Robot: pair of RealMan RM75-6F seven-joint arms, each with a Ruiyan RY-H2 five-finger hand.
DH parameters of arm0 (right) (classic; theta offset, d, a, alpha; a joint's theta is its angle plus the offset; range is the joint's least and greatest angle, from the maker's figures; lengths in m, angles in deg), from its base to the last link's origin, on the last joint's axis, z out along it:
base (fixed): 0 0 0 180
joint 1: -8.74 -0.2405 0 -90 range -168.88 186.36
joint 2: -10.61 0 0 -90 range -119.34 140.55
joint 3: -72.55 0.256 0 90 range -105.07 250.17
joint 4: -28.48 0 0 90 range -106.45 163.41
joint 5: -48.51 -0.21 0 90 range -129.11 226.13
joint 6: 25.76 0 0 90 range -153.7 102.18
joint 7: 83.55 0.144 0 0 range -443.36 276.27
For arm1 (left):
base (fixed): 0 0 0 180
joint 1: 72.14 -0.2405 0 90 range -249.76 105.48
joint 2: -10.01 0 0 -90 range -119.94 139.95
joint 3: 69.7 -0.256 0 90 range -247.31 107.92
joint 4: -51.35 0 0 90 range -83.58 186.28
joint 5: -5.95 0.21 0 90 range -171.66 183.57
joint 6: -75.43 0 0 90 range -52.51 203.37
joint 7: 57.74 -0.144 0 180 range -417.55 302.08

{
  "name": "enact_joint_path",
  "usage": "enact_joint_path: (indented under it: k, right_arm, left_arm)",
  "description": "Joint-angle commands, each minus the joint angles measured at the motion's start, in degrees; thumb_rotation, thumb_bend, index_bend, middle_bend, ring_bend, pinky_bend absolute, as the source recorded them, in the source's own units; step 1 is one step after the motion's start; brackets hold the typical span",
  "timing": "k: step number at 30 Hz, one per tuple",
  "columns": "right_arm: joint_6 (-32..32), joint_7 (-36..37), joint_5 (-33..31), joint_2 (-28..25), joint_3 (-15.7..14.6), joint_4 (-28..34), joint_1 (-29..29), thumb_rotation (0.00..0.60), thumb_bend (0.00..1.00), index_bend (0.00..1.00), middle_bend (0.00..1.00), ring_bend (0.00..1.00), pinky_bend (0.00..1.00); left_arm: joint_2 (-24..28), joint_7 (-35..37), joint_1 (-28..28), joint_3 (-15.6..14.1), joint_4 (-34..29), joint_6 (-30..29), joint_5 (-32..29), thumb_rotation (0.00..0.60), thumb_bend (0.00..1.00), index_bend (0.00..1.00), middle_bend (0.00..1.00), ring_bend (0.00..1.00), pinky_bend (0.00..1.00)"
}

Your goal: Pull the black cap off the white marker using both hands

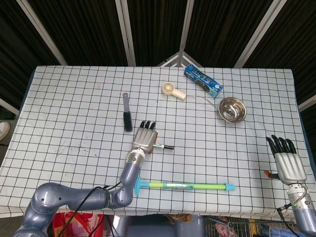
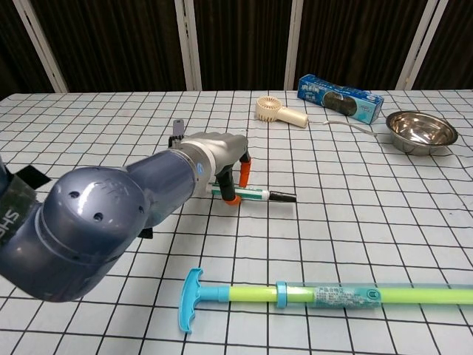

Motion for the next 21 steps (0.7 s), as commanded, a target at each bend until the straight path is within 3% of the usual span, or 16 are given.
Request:
enact_joint_path:
  k: [1, 21]
  right_arm:
    - [0.3, -0.8, 0.0, -0.3, 0.2, 0.9, -0.1, 0.6, 0.15, 0.04, 0.05, 0.0, 0.0]
    - [-1.4, -8.7, -2.8, -1.1, 2.3, 8.8, -3.1, 0.6, 0.15, 0.05, 0.05, 0.0, 0.0]
  left_arm:
    - [1.4, 0.9, -1.0, 0.5, -2.3, -1.3, 0.7, 0.6, 0.56, 0.57, 0.07, 0.0, 0.0]
    - [17.3, -1.1, -7.7, -1.3, -23.6, -11.1, 2.2, 0.6, 0.55, 0.57, 0.07, 0.0, 0.0]
